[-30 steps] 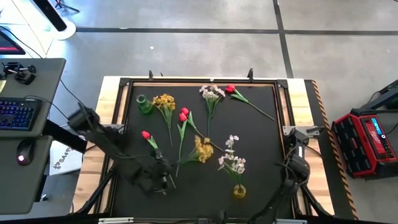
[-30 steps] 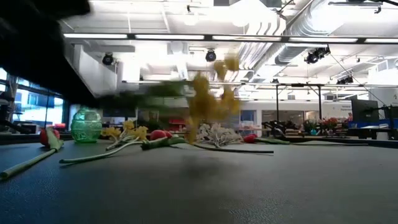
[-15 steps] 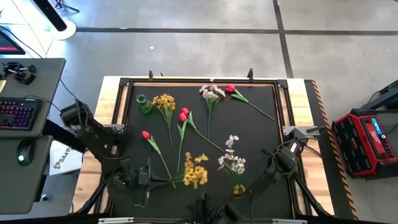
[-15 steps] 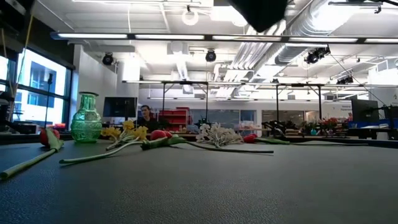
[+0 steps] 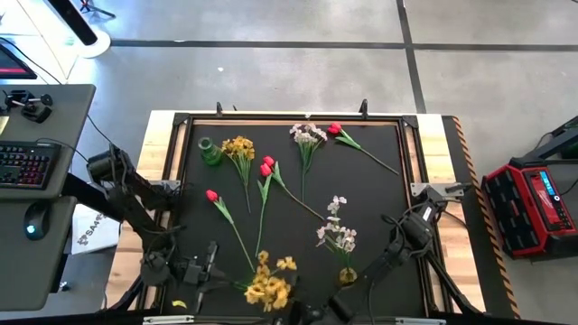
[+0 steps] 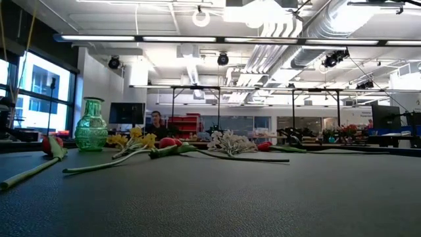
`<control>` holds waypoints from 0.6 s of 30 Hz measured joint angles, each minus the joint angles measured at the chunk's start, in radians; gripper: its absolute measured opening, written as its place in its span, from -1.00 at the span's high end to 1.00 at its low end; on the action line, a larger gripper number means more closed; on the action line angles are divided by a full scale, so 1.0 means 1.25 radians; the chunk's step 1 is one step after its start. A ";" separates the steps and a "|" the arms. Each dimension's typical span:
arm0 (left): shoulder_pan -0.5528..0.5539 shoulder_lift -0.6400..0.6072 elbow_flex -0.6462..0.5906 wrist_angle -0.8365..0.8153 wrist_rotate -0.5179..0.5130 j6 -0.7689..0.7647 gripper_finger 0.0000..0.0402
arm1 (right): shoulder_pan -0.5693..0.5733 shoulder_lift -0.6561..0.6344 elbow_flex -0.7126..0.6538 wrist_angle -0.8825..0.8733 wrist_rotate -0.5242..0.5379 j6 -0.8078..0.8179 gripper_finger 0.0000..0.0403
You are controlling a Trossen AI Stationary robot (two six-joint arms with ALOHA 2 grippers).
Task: Sort flowers into vase by color
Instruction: Put the yellow flower into the yellow vase
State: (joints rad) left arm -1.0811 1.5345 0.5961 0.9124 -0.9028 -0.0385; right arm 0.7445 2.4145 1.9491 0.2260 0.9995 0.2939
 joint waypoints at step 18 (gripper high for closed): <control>0.022 0.000 0.000 0.041 0.119 0.055 0.96 | -0.056 0.000 0.000 0.281 -0.139 -0.324 -0.12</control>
State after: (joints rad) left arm -1.0538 1.5350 0.5964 0.9638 -0.7541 0.0307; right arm 0.6746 2.4145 1.9491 0.5777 0.8259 -0.1106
